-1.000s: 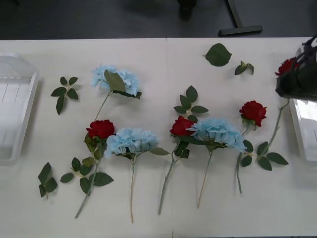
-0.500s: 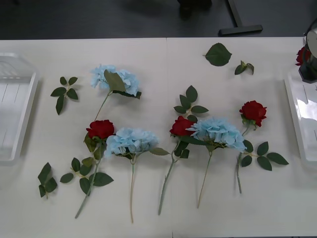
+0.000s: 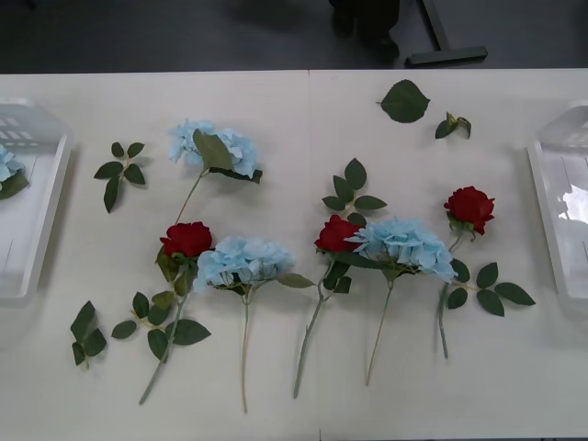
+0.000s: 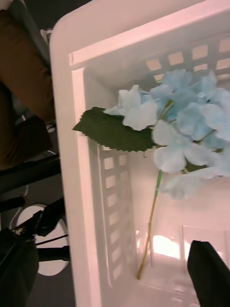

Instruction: Place the red flowers into the right box and the blue flowers into the left box. If a person shows an open palm, hand one flower to the person first, then continue sorting.

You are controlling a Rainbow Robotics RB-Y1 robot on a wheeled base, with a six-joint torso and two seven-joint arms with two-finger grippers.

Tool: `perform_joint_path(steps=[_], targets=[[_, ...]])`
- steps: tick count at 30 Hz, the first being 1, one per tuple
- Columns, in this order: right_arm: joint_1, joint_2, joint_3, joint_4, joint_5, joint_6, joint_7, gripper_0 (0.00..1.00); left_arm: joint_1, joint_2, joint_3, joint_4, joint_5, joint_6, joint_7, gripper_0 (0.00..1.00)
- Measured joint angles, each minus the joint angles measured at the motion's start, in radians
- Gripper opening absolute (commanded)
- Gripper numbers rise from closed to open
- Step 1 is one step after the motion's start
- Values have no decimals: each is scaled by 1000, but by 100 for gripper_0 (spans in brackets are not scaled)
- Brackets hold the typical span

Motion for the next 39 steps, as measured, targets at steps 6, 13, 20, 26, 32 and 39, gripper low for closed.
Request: perform_joint_path(steps=[6, 13, 20, 26, 32, 39], targets=[[20, 0, 0, 5, 0, -98, 0, 55, -3, -2, 2, -102, 125, 130, 52, 100], [24, 0, 0, 4, -35, -105, 22, 93, -3, -110, 3, -335, 85, 180, 362, 100], [24, -21, -18, -38, -177, -41, 208, 98, -3, -287, -19, -500, 13, 182, 380, 100], [25, -102, -72, -238, -383, 226, 322, 99, -6, -401, -155, -603, -164, 182, 380, 100], [47, -124, -138, -415, -569, 406, 180, 100, -82, -528, -305, -568, -348, 183, 380, 100], [217, -136, -141, -836, -610, 411, -455, 100, -191, -686, -366, -401, -450, 165, 380, 100]])
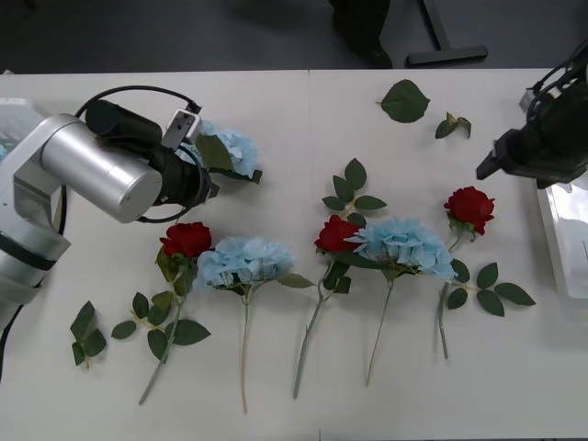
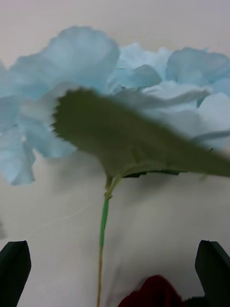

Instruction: Place the red flowers into the right box and the blue flowers into the left box. If a person shows an open palm, hand one flower to the person first, then continue sorting.

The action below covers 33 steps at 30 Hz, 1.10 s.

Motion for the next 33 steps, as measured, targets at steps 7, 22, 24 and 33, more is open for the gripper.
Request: perform_joint_path(steps=[7, 22, 24, 33], targets=[[174, -2, 0, -263, 74, -81, -228, 100, -69, -65, -62, 212, -11, -144, 0, 100], [247, 145, 144, -316, 516, -165, -459, 100, -89, -66, -123, 300, -26, -201, 0, 47], [247, 171, 146, -294, 529, -166, -459, 100, -89, -66, -135, 314, -26, -219, 0, 20], [247, 230, 146, -200, 562, -192, -459, 100, -91, -66, -140, 322, -25, -227, 0, 0]])
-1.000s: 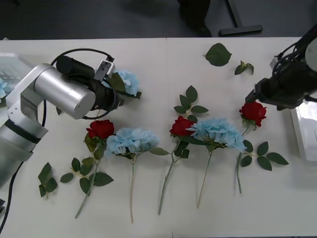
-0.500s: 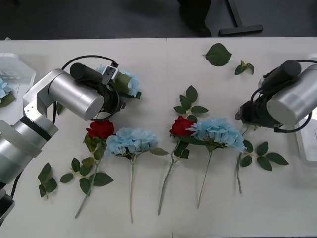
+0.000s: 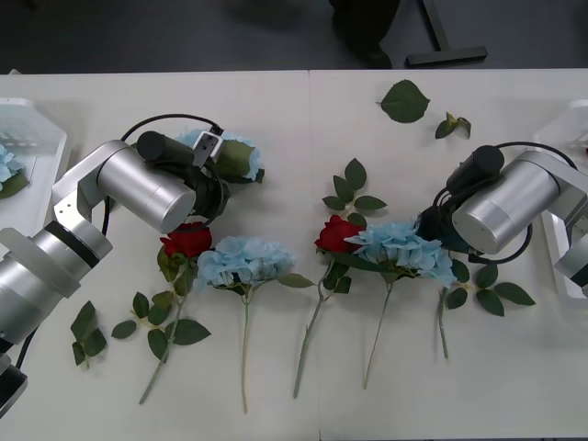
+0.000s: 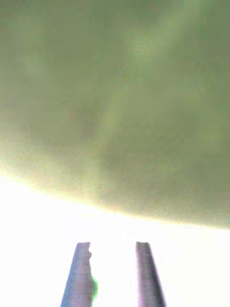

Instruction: Place the red flowers into the right box and the blue flowers into the left box. If a person shows an open palm, hand one flower to the person first, then continue sorting.

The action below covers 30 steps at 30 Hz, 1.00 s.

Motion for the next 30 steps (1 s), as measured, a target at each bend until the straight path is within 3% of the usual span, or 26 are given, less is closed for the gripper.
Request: perform_joint_path(steps=[13, 15, 18, 23, 27, 30], targets=[[-1, 0, 0, 67, -8, -22, 0, 99, -17, 2, 0, 2, -1, -4, 0, 0], [-2, 0, 0, 69, -14, -24, 0, 86, -35, 11, 0, 2, 15, -3, 0, 0], [-4, 0, 0, 72, -22, -24, 0, 52, -79, 46, 0, -1, 94, 36, 0, 0], [-10, 1, 0, 87, -34, -25, 0, 21, -133, 173, 0, -122, 232, 178, 0, 0], [-14, 4, -1, 98, -37, -27, 0, 2, -133, 338, 10, -287, 376, 284, 0, 0], [-16, 7, -1, 103, -40, -28, 0, 0, -108, 476, 78, -395, 491, 374, 0, 0]])
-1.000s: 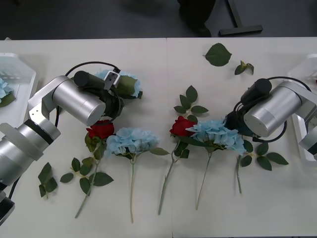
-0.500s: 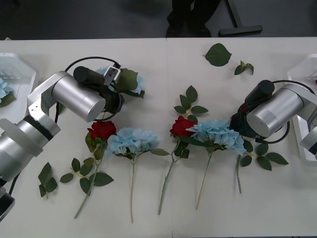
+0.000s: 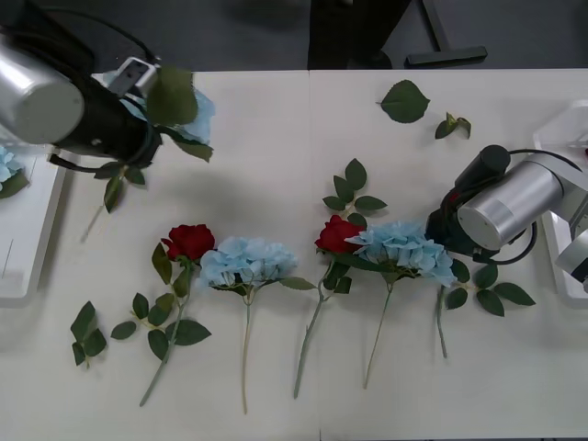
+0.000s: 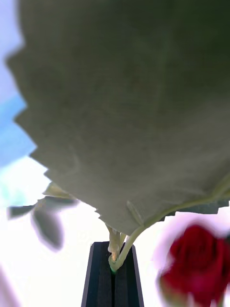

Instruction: Place the red flowers into the right box and the blue flowers into the left box. If a person shows an open palm, hand one flower to the person first, then continue sorting.

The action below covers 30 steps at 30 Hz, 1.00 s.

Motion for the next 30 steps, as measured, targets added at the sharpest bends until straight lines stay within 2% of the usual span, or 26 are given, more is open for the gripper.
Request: perform_joint_path(steps=[3, 7, 10, 13, 15, 18, 22, 26, 30], targets=[[-5, 1, 0, 11, -12, 0, 0, 0, 86, 101, 162, -85, 87, 84, -1, 0], [-20, 3, -4, 38, -45, 4, 0, 0, 258, 173, 443, -121, 162, 168, -50, 0], [-31, 3, -28, 50, -70, 44, 0, 0, 384, 191, 626, -111, 180, 212, -194, 0], [-47, 3, -83, 52, -110, 115, 0, 0, 485, 193, 748, -73, 182, 227, -390, 0], [-58, 3, -145, 54, -143, 150, 0, 0, 540, 193, 803, -35, 182, 227, -475, 0], [-79, 4, -287, 56, -194, 218, 22, 0, 606, 193, 858, 26, 186, 223, -492, 0], [-116, 4, -506, 59, -247, 218, 277, 0, 635, 193, 883, 79, 197, 220, -498, 0], [-168, 4, -628, 69, -347, 66, 559, 0, 635, 193, 883, 94, 199, 216, -540, 0], [-251, 4, -606, 128, -578, -160, 664, 0, 635, 193, 883, 94, 198, 212, -546, 0]])
